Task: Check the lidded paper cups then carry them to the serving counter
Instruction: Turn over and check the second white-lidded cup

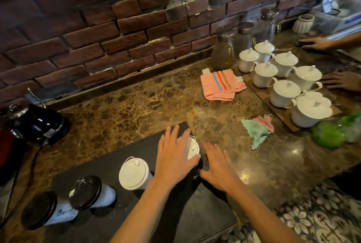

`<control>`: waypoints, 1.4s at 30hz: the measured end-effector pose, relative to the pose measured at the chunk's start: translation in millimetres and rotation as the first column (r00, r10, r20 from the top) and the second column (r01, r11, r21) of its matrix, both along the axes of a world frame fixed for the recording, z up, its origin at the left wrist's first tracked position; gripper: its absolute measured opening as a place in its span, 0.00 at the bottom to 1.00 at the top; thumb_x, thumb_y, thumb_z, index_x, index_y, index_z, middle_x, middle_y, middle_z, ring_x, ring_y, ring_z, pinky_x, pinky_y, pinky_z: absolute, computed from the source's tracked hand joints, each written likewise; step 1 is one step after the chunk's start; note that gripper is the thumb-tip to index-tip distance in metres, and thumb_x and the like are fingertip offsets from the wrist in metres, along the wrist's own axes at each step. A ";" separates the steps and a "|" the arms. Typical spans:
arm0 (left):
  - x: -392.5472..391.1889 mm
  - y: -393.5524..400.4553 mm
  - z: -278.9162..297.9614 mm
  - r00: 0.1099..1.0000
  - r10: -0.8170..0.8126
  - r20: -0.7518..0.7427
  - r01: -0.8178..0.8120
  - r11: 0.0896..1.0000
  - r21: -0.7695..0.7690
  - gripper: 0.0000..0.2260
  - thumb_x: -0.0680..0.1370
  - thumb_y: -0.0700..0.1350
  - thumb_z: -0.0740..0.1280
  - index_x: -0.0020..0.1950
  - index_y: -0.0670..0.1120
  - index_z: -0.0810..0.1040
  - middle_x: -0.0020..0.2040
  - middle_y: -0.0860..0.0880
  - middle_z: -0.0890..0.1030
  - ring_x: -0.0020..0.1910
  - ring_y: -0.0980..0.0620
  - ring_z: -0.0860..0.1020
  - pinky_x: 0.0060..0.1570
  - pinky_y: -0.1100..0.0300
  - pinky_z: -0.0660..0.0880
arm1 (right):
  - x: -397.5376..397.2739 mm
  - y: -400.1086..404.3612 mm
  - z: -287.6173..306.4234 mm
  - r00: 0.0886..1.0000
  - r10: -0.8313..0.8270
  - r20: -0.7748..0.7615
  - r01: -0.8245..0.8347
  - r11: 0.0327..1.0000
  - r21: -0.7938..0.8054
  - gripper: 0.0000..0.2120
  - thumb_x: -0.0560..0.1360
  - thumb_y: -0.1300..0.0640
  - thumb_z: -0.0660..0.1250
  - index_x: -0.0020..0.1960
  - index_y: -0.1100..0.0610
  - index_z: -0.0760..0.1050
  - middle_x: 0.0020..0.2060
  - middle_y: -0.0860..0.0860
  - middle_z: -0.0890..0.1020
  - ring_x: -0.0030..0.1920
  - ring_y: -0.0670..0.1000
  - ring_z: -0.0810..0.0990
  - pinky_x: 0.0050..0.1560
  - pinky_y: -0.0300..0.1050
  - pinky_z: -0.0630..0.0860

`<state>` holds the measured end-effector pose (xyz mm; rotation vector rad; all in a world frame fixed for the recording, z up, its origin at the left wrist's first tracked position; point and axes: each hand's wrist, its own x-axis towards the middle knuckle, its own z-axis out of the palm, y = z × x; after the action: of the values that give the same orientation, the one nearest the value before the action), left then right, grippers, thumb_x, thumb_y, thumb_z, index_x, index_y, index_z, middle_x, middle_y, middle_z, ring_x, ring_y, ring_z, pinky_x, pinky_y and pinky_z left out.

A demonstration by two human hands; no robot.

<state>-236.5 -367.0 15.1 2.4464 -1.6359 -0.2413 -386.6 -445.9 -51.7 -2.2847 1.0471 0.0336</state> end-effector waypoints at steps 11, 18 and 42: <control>-0.1 -9.9 -26.4 0.994 0.041 -0.102 -0.038 0.999 0.031 0.32 0.72 0.59 0.69 0.75 0.58 0.64 0.74 0.52 0.64 0.71 0.47 0.62 0.61 0.50 0.73 | 42.7 20.8 -39.2 0.964 -0.194 0.183 0.135 0.947 0.292 0.38 0.75 0.49 0.68 0.79 0.57 0.55 0.77 0.56 0.64 0.77 0.56 0.61 0.79 0.53 0.52; 4.3 -5.4 -21.4 0.973 0.112 -0.200 -0.107 0.994 0.036 0.30 0.72 0.57 0.68 0.74 0.61 0.65 0.71 0.56 0.65 0.68 0.49 0.63 0.55 0.50 0.74 | 47.6 20.6 -48.8 0.940 -0.220 0.261 0.128 0.937 0.326 0.31 0.69 0.44 0.62 0.71 0.45 0.63 0.66 0.44 0.74 0.70 0.48 0.70 0.79 0.57 0.48; -10.5 56.1 157.5 0.522 -0.260 -0.813 -0.250 0.864 -0.437 0.22 0.70 0.62 0.64 0.61 0.57 0.79 0.56 0.45 0.81 0.55 0.38 0.79 0.51 0.36 0.76 | -46.2 61.9 196.0 0.859 0.024 0.512 0.055 0.989 -0.139 0.41 0.64 0.35 0.71 0.74 0.35 0.60 0.57 0.39 0.79 0.54 0.41 0.79 0.49 0.47 0.81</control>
<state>-247.0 -310.9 172.6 1.4611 -1.0285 -0.7716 -432.8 -384.0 144.2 -2.2256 0.7993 -0.6495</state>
